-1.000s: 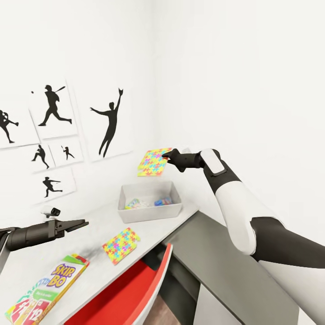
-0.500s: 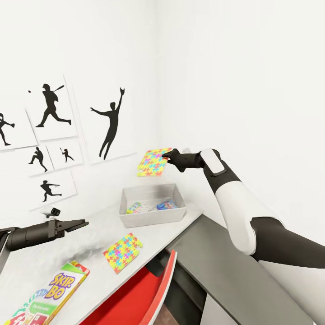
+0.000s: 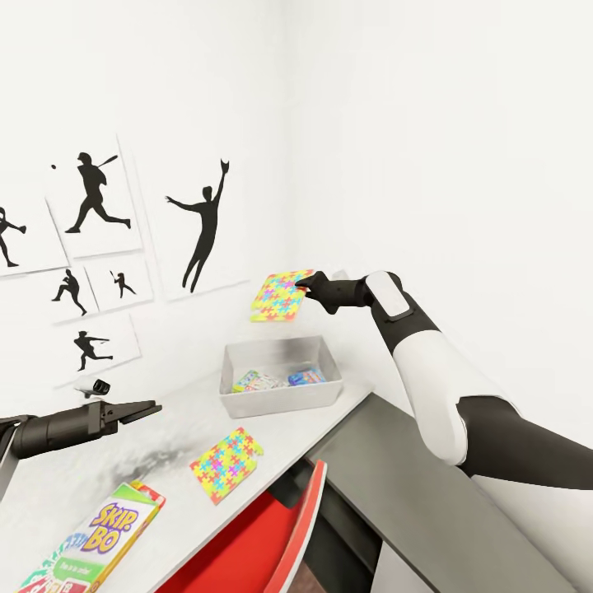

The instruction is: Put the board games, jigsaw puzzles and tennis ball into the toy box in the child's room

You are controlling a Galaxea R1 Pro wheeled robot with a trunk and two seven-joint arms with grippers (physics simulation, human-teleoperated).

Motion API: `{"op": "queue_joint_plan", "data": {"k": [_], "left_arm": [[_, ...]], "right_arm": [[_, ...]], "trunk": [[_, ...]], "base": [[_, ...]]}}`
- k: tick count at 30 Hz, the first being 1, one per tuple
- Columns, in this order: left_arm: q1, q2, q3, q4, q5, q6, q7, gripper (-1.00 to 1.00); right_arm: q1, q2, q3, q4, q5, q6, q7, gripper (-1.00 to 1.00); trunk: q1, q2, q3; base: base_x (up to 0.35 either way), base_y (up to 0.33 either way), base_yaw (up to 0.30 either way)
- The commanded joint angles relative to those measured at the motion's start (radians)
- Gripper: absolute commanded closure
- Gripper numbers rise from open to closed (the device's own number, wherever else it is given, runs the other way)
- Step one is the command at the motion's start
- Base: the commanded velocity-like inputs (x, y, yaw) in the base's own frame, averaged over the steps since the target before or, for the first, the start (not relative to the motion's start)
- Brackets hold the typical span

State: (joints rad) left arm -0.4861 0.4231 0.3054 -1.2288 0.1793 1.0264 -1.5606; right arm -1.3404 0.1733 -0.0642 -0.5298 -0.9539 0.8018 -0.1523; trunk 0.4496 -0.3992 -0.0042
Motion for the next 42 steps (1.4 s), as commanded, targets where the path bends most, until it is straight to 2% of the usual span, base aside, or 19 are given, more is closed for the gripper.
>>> {"op": "queue_joint_plan", "data": {"k": [1,30,42], "left_arm": [[0.0,0.0,0.0,0.0,0.0,0.011,-0.004,-1.0],[0.0,0.0,0.0,0.0,0.0,0.011,-0.004,-1.0],[0.0,0.003,0.004,0.0,0.001,0.011,-0.01,-1.0]], "right_arm": [[0.0,0.001,-0.006,-0.001,-0.01,0.004,-0.01,1.0],[0.0,0.001,-0.006,-0.001,-0.01,0.004,-0.011,1.0],[0.0,0.001,-0.006,-0.001,-0.012,0.012,-0.014,1.0]], "trunk": [[0.0,-0.001,-0.001],[0.0,-0.001,-0.001],[0.0,-0.001,-0.017]], "base": [[0.004,0.003,0.0],[0.026,-0.012,0.0],[0.0,0.0,0.055]]}}
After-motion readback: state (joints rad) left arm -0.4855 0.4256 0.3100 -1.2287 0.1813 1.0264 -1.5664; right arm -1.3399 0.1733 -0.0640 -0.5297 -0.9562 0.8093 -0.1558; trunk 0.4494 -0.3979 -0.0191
